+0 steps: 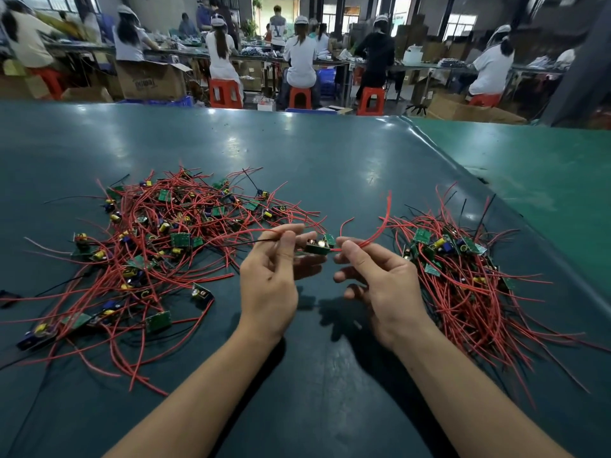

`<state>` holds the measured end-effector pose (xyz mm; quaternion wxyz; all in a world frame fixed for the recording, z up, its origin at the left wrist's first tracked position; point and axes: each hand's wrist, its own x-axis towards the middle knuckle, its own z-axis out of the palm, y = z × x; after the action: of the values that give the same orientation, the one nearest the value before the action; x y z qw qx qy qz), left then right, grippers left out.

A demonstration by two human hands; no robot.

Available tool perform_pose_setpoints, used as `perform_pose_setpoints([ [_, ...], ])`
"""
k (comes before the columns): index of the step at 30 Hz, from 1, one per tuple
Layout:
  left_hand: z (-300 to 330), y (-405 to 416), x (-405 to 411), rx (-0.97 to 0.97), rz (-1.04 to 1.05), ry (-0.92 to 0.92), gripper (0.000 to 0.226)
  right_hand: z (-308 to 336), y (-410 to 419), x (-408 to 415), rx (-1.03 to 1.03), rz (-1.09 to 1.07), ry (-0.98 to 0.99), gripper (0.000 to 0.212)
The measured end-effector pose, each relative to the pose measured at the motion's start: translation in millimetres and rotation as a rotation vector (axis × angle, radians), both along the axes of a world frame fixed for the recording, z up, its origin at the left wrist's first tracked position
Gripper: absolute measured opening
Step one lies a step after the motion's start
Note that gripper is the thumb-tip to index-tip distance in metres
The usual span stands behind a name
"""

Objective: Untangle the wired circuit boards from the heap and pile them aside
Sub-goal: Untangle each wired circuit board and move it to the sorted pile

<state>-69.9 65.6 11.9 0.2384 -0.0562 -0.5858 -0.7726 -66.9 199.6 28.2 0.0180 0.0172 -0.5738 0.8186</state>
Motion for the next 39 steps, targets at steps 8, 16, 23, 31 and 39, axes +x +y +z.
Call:
perform_pose_setpoints([
  [8, 7.2, 2.6, -4.0, 0.383, -0.392, -0.360, 0.014, -10.6, 1.2, -0.2, 0.564, -0.171, 0.568, 0.020],
  [16, 7.4, 4.6, -9.4, 0.164, -0.379, -0.421, 0.020, -12.7, 8.5, -4.4, 0.657, -0.084, 0.420, 0.015],
  [23, 3.7, 9.0, -1.8, -0.159, -0.411, -0.338, 0.030, -4.0, 19.8, -11.5, 0.308, 0.012, -0.029, 0.031],
  [31, 4.1, 4.7, 2.0, -0.340, -0.611, -0.226, 0.037, 5.9, 28.2, -8.2, 0.152, 0.374, -0.155, 0.022],
  [39, 2.5, 5.8, 1.8, -0.153, -0.602, -0.297, 0.013, -0.8, 27.1, -16.2, 0.056, 0.139, -0.186, 0.023],
])
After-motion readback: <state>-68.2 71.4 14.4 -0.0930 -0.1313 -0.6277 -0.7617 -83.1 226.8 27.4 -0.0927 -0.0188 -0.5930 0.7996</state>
